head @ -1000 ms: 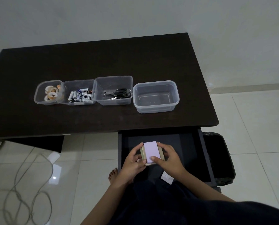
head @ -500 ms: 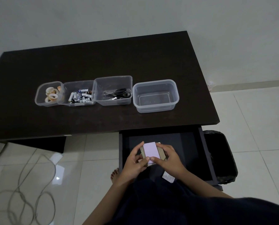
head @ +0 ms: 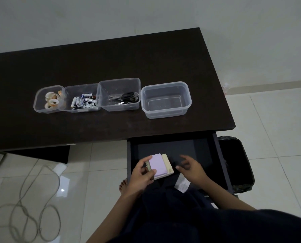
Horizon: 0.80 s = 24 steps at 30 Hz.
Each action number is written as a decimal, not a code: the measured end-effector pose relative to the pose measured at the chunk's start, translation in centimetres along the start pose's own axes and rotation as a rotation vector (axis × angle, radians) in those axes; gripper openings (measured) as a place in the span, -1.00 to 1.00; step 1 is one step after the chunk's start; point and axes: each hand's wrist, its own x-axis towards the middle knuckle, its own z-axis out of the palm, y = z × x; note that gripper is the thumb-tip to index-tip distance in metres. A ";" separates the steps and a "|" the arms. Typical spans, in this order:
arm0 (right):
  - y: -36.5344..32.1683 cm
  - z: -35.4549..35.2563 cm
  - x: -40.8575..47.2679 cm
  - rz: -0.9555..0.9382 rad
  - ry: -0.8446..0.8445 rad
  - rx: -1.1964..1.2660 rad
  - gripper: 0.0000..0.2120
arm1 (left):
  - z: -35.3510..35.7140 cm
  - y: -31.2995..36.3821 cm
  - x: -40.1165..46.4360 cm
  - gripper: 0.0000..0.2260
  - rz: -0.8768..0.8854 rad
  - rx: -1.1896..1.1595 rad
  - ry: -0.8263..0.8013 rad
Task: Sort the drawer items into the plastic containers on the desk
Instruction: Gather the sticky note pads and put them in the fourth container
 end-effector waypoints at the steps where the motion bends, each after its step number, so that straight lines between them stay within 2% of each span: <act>1: 0.8 -0.2 0.2 0.020 -0.046 -0.128 -0.45 | -0.1 0.0 -0.1 -0.60 -0.003 -0.004 0.004; 5: 3.1 -0.3 0.1 0.042 -0.226 -0.439 -0.38 | -0.3 -0.3 -0.4 -0.60 -0.016 0.000 0.003; 8: 3.7 -0.2 0.1 0.059 -0.234 -0.529 -0.37 | -0.5 -0.5 -0.6 -0.60 -0.026 0.009 -0.001; 14: 3.2 -0.8 0.0 -0.041 -0.157 -0.461 -0.66 | -0.9 -1.1 -0.8 -0.62 -0.051 -0.015 0.002; 18: 3.1 -1.0 -0.6 -0.044 -0.179 -0.363 -0.71 | -0.9 -1.3 -1.0 -0.62 -0.055 -0.011 0.005; 24: 1.7 -1.5 -1.3 -0.051 -0.042 -0.259 -0.75 | -0.8 -1.6 -0.8 -0.61 -0.063 -0.010 -0.003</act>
